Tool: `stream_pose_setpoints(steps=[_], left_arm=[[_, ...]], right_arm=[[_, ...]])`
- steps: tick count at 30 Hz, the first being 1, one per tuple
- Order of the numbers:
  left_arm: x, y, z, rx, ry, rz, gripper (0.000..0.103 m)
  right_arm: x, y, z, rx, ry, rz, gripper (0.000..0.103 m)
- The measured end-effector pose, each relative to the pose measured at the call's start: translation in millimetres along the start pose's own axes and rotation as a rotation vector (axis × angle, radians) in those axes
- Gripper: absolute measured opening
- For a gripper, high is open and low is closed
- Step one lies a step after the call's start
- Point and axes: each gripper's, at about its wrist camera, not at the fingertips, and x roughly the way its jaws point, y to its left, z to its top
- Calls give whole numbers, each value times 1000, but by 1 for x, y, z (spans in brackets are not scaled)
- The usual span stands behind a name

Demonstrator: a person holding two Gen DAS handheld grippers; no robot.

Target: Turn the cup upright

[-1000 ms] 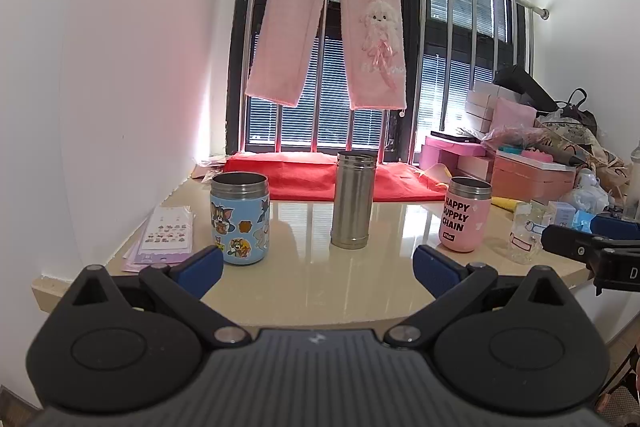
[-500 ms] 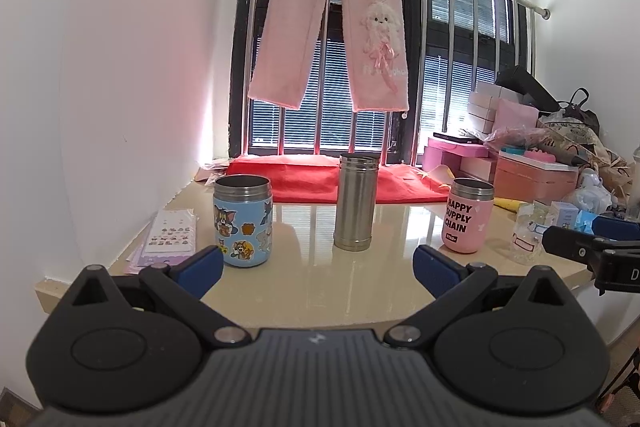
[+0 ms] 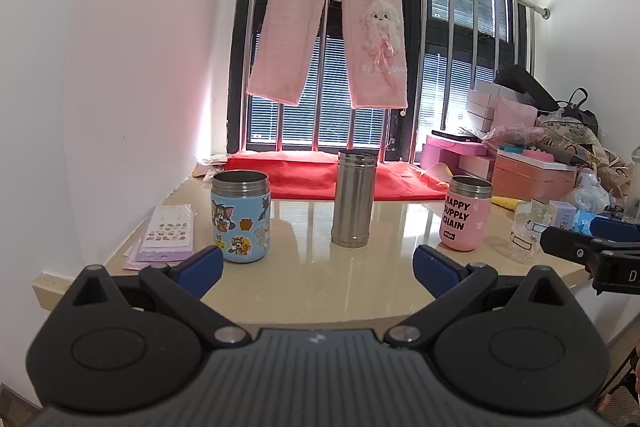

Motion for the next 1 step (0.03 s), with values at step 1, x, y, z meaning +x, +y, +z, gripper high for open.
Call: stream_pose_setpoints(steps=[1], left_arm=[[0,0,0,0,0,-2,103]], right_arm=[[0,1,0,0,0,0,103]])
